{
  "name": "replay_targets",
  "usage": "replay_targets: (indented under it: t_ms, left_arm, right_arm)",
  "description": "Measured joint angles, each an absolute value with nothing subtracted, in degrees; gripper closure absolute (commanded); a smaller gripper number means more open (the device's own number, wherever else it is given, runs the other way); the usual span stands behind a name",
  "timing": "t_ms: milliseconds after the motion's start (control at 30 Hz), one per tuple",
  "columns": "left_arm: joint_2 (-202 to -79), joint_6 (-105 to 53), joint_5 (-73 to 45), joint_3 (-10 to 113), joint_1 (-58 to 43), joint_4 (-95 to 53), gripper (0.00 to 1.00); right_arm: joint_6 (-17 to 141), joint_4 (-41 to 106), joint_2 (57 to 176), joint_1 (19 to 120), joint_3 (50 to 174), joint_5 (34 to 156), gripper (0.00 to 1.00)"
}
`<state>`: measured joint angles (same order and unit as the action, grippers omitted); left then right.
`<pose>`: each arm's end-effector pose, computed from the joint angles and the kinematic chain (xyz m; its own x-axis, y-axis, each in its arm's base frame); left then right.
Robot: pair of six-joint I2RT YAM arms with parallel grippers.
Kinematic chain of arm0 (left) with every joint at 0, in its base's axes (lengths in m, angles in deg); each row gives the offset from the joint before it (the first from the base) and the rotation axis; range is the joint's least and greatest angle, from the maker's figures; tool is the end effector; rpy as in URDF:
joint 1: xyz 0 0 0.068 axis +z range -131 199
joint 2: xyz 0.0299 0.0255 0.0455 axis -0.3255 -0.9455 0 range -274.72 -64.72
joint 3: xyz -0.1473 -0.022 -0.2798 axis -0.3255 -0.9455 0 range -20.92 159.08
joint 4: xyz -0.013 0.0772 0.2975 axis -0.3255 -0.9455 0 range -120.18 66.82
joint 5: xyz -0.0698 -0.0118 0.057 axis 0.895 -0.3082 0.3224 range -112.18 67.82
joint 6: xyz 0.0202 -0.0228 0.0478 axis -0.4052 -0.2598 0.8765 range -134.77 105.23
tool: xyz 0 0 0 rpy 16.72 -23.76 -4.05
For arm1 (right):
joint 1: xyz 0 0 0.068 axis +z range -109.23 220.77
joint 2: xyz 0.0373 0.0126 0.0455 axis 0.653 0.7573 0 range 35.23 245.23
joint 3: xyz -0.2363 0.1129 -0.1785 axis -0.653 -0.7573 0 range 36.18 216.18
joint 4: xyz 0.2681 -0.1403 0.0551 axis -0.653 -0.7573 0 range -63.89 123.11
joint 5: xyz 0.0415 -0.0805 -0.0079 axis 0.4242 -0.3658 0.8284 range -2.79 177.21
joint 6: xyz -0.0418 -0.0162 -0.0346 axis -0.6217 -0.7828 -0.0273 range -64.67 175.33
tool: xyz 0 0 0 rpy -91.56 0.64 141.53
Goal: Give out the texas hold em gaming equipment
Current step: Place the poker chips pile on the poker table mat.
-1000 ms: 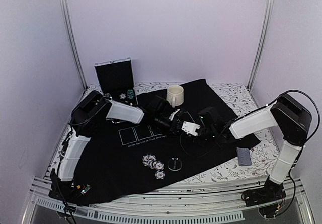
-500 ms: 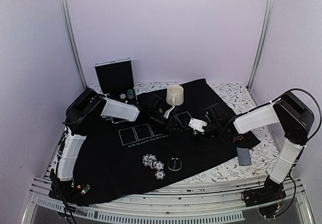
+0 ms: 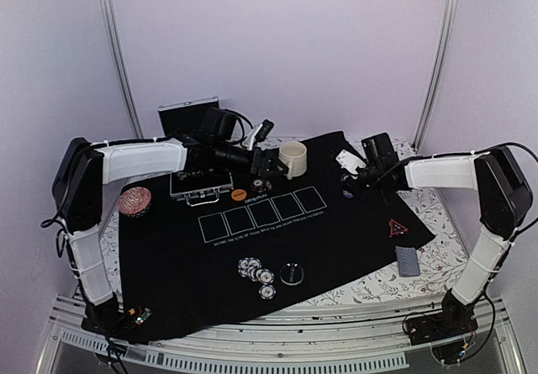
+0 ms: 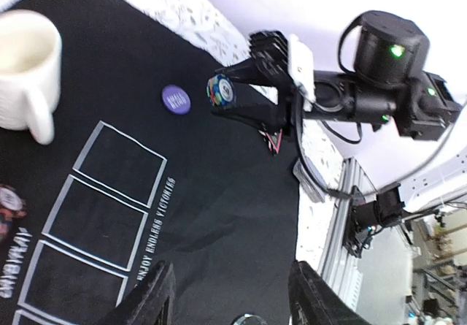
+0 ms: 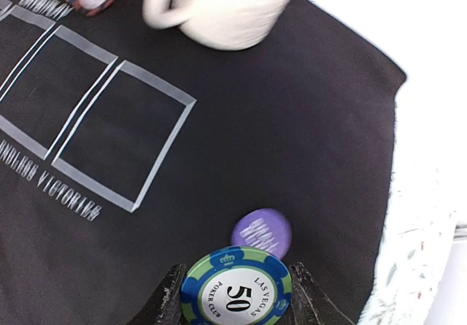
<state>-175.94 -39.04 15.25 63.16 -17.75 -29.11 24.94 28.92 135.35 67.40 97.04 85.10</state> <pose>0.3935 -0.3239 0.2637 -0.7617 0.1614 -0.6275 0.6253 0.4366 -0.6468 0.3780 0.1880 0.2005 -0.3158 -0.7238 -0.6135 -0.6767 0.6250 -0.3890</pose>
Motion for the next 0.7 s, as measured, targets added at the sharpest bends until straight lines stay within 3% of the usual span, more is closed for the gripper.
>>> replay_targets:
  t_ms: [467, 700]
  left_arm:
    - [-164.1, -32.0, 6.4, 52.2, -6.1, -35.6, 0.43]
    - [-163.3, -29.8, 5.3, 50.7, -5.1, -37.5, 0.43]
  right_arm:
    - [35.2, 16.8, 158.4, 59.2, 129.0, 81.1, 0.98]
    - [39.0, 12.1, 162.7, 60.5, 133.1, 83.3, 0.98]
